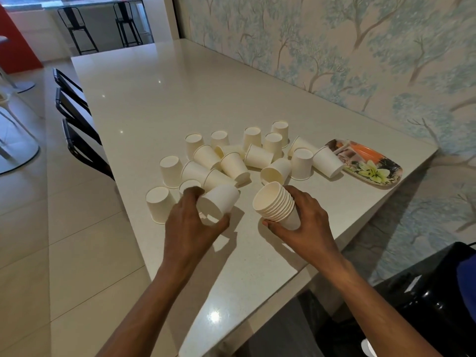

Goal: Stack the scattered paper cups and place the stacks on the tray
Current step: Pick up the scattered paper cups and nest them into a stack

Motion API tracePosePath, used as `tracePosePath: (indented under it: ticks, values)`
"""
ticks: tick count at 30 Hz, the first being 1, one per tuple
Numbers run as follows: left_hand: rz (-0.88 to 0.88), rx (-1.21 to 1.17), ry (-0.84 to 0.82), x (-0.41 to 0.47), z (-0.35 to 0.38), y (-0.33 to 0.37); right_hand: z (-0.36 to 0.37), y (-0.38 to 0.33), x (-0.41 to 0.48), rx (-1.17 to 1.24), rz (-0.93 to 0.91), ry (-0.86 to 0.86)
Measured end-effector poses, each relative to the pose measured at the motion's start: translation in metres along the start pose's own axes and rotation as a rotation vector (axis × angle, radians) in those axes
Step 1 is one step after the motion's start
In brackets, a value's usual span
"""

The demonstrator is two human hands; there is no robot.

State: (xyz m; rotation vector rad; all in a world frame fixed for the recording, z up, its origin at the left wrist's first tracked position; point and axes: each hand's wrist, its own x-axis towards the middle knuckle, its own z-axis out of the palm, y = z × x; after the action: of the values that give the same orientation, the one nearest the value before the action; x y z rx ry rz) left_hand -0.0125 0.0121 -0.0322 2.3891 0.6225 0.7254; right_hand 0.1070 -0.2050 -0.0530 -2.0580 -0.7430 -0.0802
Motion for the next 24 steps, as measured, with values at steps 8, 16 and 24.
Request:
tracePosePath:
  ticks: [8, 16, 24]
  values:
    - [0.057, -0.239, -0.160, 0.029, -0.038, 0.034, 0.002, 0.003, 0.003, -0.006, -0.050, -0.003]
    - [0.081, -0.196, -0.349, 0.023, -0.006, 0.047, 0.011, -0.002, 0.001, -0.084, -0.117, -0.046]
    - [-0.004, -0.005, -0.142, 0.032, 0.000, 0.033, 0.008, 0.000, 0.000, -0.046, -0.129, 0.007]
